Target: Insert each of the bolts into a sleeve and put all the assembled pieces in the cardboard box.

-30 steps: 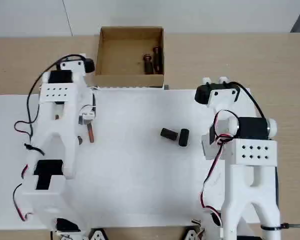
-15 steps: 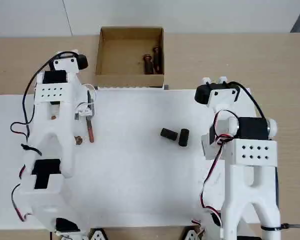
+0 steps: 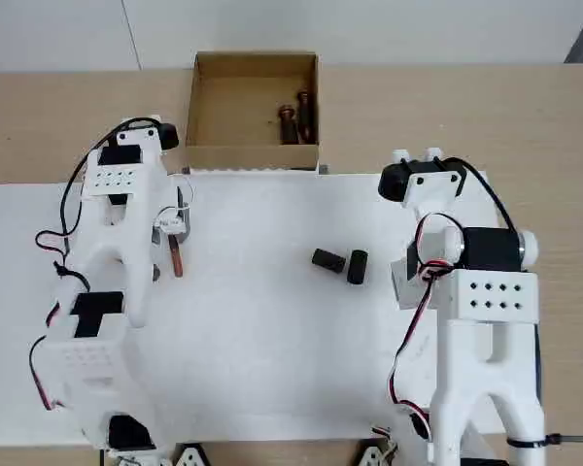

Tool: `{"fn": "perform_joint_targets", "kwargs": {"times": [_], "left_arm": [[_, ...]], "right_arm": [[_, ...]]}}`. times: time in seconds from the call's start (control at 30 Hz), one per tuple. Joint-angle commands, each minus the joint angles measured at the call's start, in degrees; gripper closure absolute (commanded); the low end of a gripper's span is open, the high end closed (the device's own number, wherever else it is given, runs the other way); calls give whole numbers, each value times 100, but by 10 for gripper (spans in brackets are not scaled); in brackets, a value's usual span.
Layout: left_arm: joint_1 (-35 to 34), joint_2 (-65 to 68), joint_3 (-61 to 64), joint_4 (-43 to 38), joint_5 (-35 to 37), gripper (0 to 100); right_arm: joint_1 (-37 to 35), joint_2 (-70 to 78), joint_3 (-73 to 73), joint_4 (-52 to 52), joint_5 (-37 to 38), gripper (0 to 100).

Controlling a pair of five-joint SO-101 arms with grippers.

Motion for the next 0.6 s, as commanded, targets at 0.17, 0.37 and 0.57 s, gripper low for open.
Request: {"fn": "perform_joint_targets", "kwargs": {"times": [0.17, 0.37, 0.57], "left_arm": [[-9, 519, -224, -369, -9, 929], [0, 712, -224, -475, -9, 992], [0, 703, -426, -211, -9, 995]], "right_arm": [[-4, -119, 35, -268, 79, 995], [-13, -163, 62, -295, 88, 995], [-22, -180, 26, -251, 88, 995]]}}
